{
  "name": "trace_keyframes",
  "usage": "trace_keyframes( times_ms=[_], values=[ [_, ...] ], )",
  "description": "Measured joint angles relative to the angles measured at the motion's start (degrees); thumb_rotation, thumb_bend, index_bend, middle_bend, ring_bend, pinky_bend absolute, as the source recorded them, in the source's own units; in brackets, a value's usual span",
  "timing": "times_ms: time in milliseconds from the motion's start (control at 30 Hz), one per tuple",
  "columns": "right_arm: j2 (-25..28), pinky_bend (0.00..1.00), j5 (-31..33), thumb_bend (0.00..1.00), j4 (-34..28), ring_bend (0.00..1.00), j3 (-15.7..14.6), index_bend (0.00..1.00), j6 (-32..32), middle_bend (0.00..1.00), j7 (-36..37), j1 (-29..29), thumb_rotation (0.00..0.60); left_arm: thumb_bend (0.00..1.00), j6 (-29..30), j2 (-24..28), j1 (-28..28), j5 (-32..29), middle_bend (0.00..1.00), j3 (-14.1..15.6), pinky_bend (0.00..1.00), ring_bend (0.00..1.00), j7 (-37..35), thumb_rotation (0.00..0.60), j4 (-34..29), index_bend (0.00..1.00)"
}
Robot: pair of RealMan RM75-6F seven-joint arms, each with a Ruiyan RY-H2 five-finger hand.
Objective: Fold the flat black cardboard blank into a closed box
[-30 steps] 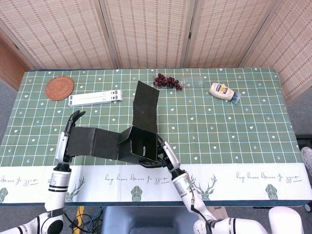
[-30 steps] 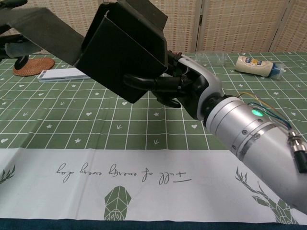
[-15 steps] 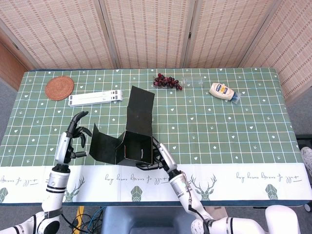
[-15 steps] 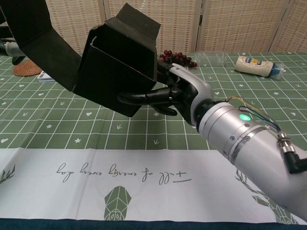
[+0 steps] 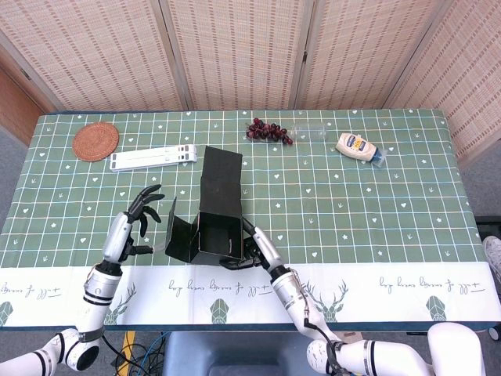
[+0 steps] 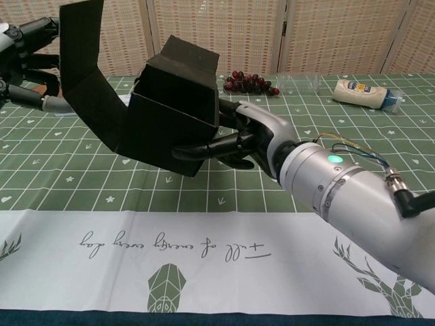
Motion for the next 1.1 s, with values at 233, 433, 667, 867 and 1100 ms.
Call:
trace_keyframes(
  times_ms=[233,433,667,867,1100],
  values=[
    [0.02,1.00,2.36,0.38,2.19,0.84,-0.41,0.36,-2.06,0.44,-3.39,1.52,0.600,0.11,1.15,-1.18,-0.70,1.96,0.15,2.00,0.78,0.50,-0.05,0.600,3.86,0.25],
    [-0.08,1.00,4.46,0.38,3.62,0.84,-0.72,0.36,-3.82,0.44,-5.31,2.54,0.600,0.11,2.08,-2.92,-1.00,2.80,0.15,3.28,0.78,0.50,-0.40,0.600,7.47,0.25],
    [-0.31,1.00,6.14,0.38,5.18,0.84,-1.15,0.36,-5.03,0.44,-6.58,3.10,0.600,0.11,2.68,-5.24,-1.49,3.90,0.15,4.77,0.78,0.50,-0.06,0.600,12.17,0.25],
    [-0.10,1.00,7.04,0.38,5.76,0.84,-1.49,0.36,-5.58,0.44,-7.11,3.06,0.600,0.11,3.31,-7.76,-1.27,4.97,0.16,7.13,0.78,0.50,0.32,0.600,18.62,0.26],
    [-0.40,1.00,7.38,0.38,6.32,0.84,-1.77,0.36,-5.77,0.44,-7.31,2.93,0.600,0.11,4.24,-10.20,-1.68,6.13,0.16,8.77,0.78,0.50,-0.29,0.600,22.54,0.26]
  ],
)
